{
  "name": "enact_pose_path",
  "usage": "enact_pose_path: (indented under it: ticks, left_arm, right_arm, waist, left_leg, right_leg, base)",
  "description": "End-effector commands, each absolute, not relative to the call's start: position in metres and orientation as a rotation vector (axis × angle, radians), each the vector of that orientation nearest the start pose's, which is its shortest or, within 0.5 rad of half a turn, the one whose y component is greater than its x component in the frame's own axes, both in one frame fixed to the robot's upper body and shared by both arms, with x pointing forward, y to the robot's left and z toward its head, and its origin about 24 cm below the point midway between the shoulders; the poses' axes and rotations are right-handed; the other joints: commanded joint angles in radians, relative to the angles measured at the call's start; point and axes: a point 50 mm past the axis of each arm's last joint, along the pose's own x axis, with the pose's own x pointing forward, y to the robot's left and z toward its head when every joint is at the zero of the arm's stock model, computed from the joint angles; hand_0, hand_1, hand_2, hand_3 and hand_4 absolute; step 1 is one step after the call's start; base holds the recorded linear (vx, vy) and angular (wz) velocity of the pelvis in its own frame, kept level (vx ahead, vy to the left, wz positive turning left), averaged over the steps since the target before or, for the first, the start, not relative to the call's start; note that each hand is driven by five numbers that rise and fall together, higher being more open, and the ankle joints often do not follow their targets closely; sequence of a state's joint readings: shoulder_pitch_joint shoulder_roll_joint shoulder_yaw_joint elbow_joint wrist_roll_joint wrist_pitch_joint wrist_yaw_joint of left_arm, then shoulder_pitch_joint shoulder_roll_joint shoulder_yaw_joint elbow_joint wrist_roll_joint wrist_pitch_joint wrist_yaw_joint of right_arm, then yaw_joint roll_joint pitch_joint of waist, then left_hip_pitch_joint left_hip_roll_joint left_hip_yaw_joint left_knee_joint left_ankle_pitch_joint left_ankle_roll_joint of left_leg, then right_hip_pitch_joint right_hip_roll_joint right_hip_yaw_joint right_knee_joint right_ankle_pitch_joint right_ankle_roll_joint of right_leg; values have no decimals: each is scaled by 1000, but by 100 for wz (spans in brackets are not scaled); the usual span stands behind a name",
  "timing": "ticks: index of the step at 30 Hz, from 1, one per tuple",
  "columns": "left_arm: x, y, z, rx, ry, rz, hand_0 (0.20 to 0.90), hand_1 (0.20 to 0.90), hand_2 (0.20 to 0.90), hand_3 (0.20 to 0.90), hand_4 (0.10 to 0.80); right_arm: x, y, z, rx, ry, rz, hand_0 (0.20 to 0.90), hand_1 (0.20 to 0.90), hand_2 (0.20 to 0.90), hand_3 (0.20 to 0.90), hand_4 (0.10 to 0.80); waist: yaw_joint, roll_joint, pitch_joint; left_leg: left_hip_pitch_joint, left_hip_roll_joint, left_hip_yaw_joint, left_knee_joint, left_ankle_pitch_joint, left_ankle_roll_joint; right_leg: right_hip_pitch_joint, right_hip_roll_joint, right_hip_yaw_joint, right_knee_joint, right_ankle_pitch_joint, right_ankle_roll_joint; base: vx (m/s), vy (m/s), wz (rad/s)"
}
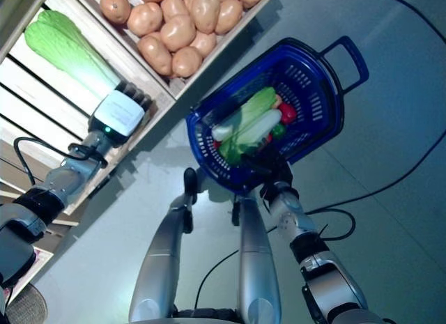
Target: Put vegetables into the basket
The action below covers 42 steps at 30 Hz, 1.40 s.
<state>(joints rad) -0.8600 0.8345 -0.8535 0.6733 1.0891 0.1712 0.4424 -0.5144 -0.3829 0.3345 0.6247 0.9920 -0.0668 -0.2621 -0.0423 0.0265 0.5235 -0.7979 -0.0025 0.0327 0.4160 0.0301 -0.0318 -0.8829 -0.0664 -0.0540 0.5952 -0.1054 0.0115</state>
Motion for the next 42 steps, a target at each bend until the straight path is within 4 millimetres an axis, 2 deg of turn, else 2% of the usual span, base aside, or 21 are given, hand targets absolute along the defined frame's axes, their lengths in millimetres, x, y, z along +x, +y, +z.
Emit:
enact_pose_path:
  ticks: [1,5,8,13,15,16,17,18,19,20,33,36,42]
  left_arm:
    - [365,254,186,2279,-557,424,900,900,900,900,800]
    - [366,255,193,2281,-582,464,900,900,900,900,800]
    - [369,250,195,2280,-608,454,900,900,900,900,800]
    - [371,250,197,2260,-592,479,900,900,900,900,800]
    - [371,249,198,2266,-601,470,841,841,841,841,761]
    - [371,249,198,2268,-604,466,771,771,771,771,714]
    - [371,248,199,2265,-605,467,587,587,587,587,591]
    - [371,248,199,2262,-604,468,559,559,559,559,573]
    - [371,248,199,2258,-600,469,345,345,345,345,430]
    - [371,248,199,2261,-603,463,300,300,300,300,400]
    - [370,247,200,2226,-621,469,300,300,300,300,400]
    - [366,250,204,2139,-678,522,300,300,300,300,400]
    - [357,253,214,1825,-795,668,300,300,300,300,400]
  right_arm:
    - [331,-197,44,440,211,-184,900,900,900,900,800]
    - [333,-194,50,415,185,-170,900,900,900,900,800]
    - [333,-189,51,533,210,-148,900,900,900,900,800]
    - [335,-185,55,536,197,-130,900,900,900,900,800]
    - [335,-182,54,558,204,-125,900,900,900,900,800]
    - [334,-180,54,560,204,-127,900,900,900,900,800]
    - [334,-179,55,560,203,-128,900,900,900,900,800]
    - [334,-179,55,561,204,-128,900,900,900,900,800]
    - [334,-179,55,557,202,-129,900,900,900,900,800]
    - [334,-179,55,554,201,-130,900,900,900,900,800]
    - [332,-177,52,537,190,-143,900,900,900,900,800]
    - [331,-178,52,538,182,-144,900,900,900,900,800]
    - [327,-177,49,527,181,-158,900,900,900,900,800]
  waist:
    - [-24,19,-3]
    - [-26,17,-3]
    - [-28,17,-3]
    - [-30,14,-3]
    - [-30,13,-3]
    - [-30,13,-3]
    - [-30,13,-3]
    - [-30,12,-3]
    - [-30,11,-3]
    - [-31,11,-3]
    - [-32,1,-3]
    - [-31,-3,-3]
    - [-20,-8,-3]
  left_leg:
    - [-33,-20,45,64,-59,-19]
    - [-46,-18,45,69,-58,-17]
    - [-55,-18,43,70,-56,-18]
    - [-56,-19,40,63,-51,-17]
    - [-55,-18,39,63,-52,-18]
    - [-54,-17,39,63,-52,-19]
    - [-55,-16,38,63,-51,-20]
    - [-54,-16,37,63,-51,-20]
    - [-54,-16,36,62,-50,-21]
    - [-52,-17,35,61,-50,-22]
    - [3,-17,28,26,-40,-25]
    - [32,-18,26,13,-38,-27]
    - [77,-23,16,-9,-34,-29]
  right_leg:
    - [22,20,-10,-45,53,38]
    - [6,21,-8,-38,53,38]
    - [-9,22,-5,-23,52,40]
    - [-12,25,-5,-31,57,41]
    - [-12,27,-5,-28,56,41]
    - [-12,28,-5,-29,55,40]
    - [-11,28,-3,-30,56,40]
    - [-9,29,-2,-32,56,40]
    - [-7,30,-2,-33,56,40]
    - [-4,30,-2,-36,56,40]
    - [63,33,2,-89,65,39]
    - [95,34,-1,-107,67,40]
    - [148,29,-7,-134,67,40]
  base:
    - [0,0,0]
    - [-2,2,-1]
    - [0,0,0]
    - [-5,-5,-2]
    - [-3,-13,-5]
    - [-2,-18,-4]
    - [0,0,0]
    - [0,0,0]
    - [0,0,0]
    - [0,0,0]
    - [14,-27,0]
    - [23,-31,-4]
    - [24,-35,-1]
